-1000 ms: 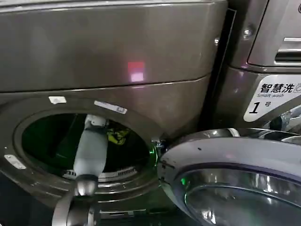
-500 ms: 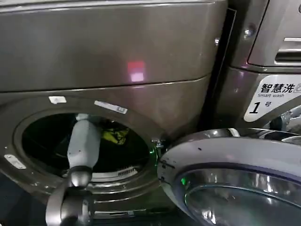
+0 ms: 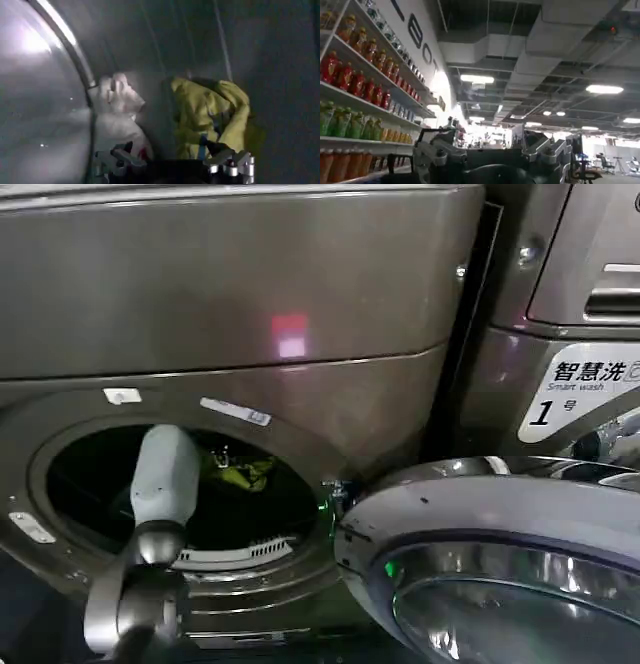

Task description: Grasp the clothes from the dryer.

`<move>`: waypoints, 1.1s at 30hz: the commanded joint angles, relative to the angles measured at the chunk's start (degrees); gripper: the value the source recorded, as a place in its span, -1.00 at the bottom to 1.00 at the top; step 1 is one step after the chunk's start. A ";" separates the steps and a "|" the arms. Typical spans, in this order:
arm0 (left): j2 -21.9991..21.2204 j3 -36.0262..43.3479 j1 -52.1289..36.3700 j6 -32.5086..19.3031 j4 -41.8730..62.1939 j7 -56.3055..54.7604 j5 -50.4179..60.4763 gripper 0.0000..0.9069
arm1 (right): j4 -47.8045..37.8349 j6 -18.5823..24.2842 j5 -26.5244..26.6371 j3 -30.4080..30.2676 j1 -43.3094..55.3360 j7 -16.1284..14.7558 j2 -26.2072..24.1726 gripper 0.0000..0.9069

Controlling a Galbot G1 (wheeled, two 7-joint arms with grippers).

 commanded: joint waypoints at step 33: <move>1.04 -1.78 -0.21 6.78 7.16 -6.94 -4.41 -1.00 | -0.71 0.35 -0.75 -1.14 0.42 -0.07 0.03 1.00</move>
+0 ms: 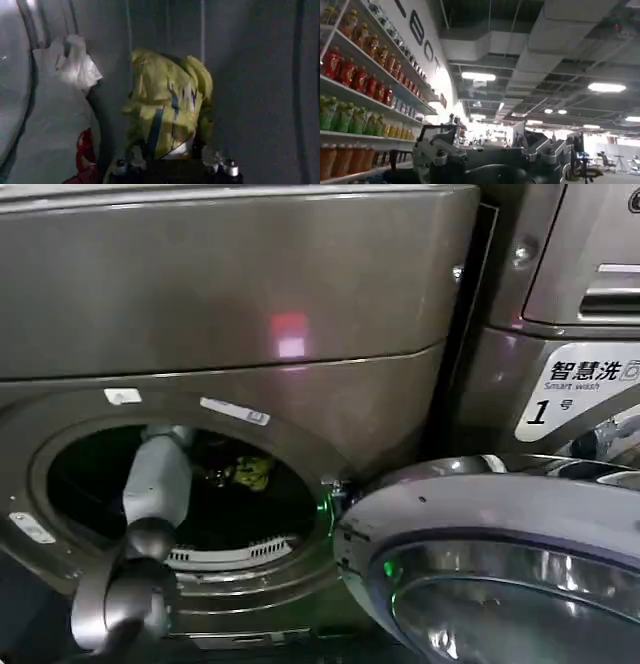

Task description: Grasp the clothes from the dryer.

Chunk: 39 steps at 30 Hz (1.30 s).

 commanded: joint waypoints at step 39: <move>-9.31 5.76 23.10 26.70 -37.98 -71.32 -73.42 -1.00 | 2.11 -1.47 -3.31 -0.31 0.47 2.18 0.55 1.00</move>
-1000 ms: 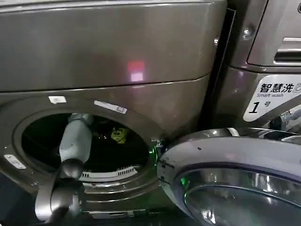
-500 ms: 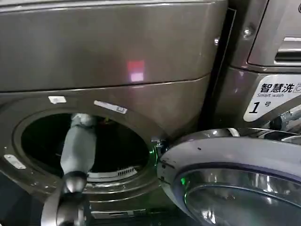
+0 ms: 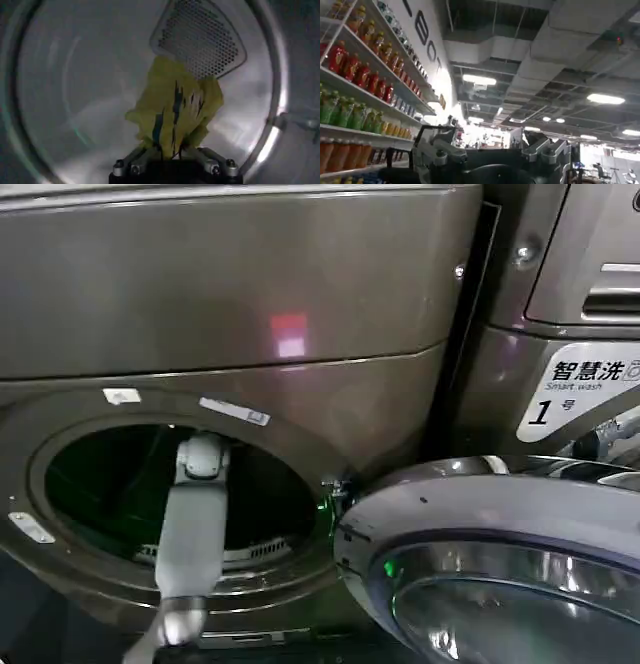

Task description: Grasp the clothes from the dryer.

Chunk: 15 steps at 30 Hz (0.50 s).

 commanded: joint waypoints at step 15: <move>-1.06 1.02 2.15 2.83 -1.47 -7.62 -8.74 -1.00 | 0.75 -3.88 -0.79 2.11 -0.53 1.12 0.38 1.00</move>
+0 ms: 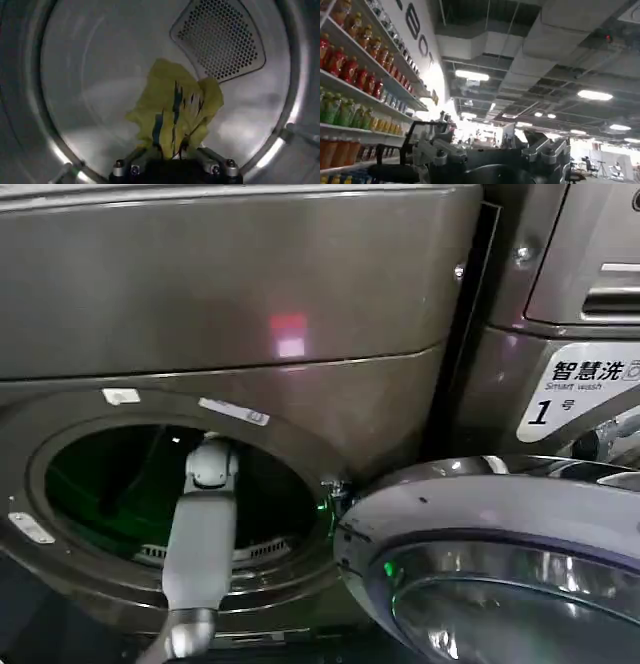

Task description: Grasp the clothes from the dryer.

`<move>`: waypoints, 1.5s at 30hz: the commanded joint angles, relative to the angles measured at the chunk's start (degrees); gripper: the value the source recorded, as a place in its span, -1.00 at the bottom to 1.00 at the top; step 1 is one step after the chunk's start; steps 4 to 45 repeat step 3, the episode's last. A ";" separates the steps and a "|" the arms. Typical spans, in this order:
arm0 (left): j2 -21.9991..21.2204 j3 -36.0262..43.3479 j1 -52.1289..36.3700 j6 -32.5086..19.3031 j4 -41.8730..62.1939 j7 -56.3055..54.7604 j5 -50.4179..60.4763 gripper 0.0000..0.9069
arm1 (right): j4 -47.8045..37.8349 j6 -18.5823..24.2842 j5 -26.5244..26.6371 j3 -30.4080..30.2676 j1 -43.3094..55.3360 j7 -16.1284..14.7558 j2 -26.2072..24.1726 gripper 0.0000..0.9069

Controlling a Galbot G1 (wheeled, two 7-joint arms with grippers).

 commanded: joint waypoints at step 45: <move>-0.14 0.07 0.46 0.60 -0.13 -1.47 -1.73 -1.00 | 0.17 -1.18 -0.36 0.45 -0.24 0.15 0.15 1.00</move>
